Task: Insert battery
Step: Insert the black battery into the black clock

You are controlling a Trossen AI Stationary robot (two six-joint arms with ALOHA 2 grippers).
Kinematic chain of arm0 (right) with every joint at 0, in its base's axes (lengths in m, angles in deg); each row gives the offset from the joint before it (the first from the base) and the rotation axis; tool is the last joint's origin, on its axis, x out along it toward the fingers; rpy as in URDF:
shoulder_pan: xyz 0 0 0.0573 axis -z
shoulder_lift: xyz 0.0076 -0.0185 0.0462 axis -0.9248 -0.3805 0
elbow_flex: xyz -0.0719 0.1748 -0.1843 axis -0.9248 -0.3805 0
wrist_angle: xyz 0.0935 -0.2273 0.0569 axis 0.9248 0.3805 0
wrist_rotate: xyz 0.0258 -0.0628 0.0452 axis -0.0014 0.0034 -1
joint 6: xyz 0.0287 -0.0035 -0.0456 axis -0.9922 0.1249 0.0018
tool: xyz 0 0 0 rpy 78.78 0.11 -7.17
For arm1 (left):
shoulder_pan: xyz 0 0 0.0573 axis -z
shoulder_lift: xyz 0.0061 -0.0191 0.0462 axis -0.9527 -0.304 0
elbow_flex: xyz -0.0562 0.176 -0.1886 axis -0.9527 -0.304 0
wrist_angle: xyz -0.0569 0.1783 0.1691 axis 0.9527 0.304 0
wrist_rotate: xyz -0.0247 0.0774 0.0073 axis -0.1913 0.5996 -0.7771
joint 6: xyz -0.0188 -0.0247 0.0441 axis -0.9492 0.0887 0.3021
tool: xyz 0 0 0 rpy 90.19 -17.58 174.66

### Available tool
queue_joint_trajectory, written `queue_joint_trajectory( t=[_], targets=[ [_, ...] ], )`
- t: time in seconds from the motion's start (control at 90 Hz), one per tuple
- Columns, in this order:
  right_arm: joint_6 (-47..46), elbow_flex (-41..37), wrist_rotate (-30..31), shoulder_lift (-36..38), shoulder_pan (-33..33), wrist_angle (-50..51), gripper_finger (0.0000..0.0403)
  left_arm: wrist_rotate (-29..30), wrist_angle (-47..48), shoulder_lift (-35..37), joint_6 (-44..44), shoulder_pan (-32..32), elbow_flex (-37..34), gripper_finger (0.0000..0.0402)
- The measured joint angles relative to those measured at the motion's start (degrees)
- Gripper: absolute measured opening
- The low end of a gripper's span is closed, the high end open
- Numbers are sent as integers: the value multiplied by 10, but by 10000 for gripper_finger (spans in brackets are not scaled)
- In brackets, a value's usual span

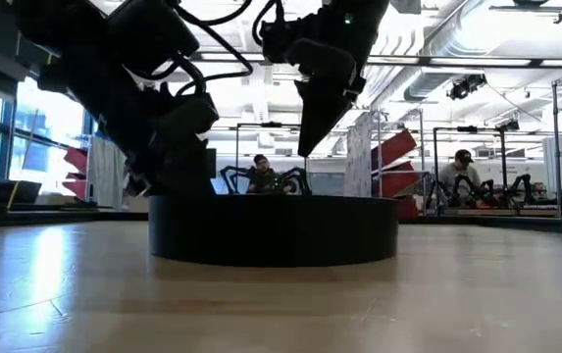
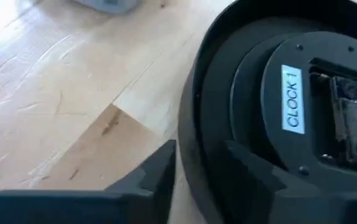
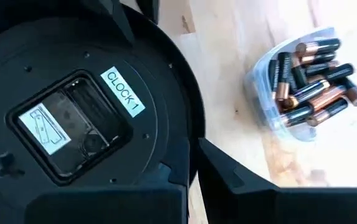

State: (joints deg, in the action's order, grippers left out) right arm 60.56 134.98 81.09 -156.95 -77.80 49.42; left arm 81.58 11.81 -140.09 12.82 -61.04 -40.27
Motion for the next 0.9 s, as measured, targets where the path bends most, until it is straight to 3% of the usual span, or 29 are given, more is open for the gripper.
queue_joint_trajectory(
  t=[0.133, 0.356, 0.544, 0.9],
  targets=[
    [4, 0, 33, 4, -12, 9, 0, 8, 5, 0, 11, 0, 0, 10],
    [-14, 0, 114, 48, -31, 65, 0, 58, 19, 0, 95, 0, 2, 1],
    [-58, 0, 170, 97, -42, 117, 0, 151, 13, 9, 202, 17, 26, 0],
    [-77, 0, 192, 113, -49, 126, 0, 289, 23, 38, 329, 58, 60, 0]
  ],
)
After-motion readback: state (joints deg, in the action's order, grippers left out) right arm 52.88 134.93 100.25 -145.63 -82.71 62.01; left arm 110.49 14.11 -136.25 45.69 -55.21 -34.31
